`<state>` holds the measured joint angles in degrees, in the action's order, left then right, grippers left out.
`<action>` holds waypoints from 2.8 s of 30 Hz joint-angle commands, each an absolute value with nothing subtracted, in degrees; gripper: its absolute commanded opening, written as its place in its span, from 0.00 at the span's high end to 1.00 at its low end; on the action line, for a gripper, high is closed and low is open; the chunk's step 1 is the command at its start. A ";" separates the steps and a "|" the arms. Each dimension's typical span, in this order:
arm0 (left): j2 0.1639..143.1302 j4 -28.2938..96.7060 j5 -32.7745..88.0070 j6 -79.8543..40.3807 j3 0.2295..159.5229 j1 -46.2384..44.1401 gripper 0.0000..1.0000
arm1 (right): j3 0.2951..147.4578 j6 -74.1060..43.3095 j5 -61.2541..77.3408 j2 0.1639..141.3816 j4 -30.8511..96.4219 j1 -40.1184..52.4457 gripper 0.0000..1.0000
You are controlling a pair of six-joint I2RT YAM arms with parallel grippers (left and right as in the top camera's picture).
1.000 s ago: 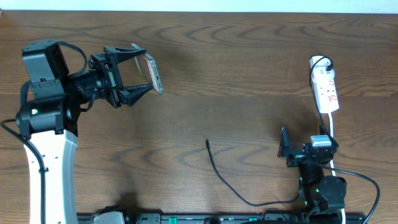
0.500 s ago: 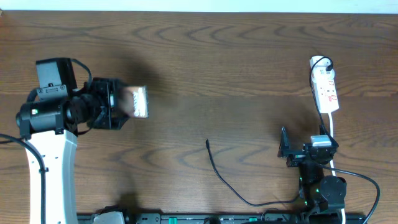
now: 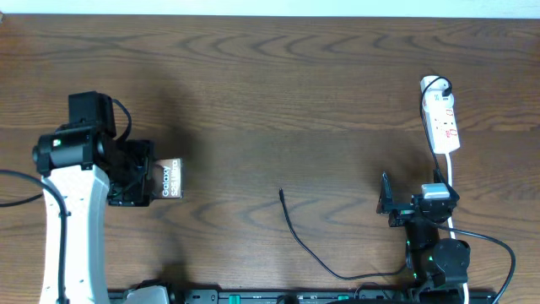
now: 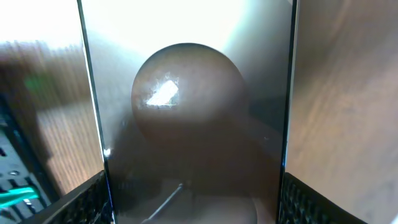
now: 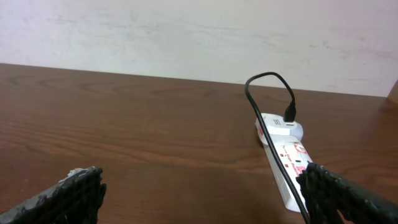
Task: Plug charger to phone and switch on socket
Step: 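Lower the held phone toward the table center, bottom edge facing right, then raise the right gripper and swing it toward the held phone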
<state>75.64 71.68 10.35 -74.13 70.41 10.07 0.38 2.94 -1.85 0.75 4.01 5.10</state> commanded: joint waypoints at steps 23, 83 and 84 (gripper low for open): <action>77.17 71.79 8.34 -71.99 70.35 10.15 0.93 | 0.32 10.59 -3.95 0.78 3.97 5.30 0.01; 77.17 60.62 5.32 -86.24 70.35 -8.25 0.93 | 51.44 -40.99 85.86 100.79 -19.33 11.46 0.01; 77.17 61.06 5.30 -87.00 70.32 -8.25 0.93 | 51.42 -43.79 84.71 101.71 -19.94 11.92 0.01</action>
<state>77.28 60.31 5.85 -85.45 69.97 -8.10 50.52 -34.72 83.53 100.40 -18.52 10.59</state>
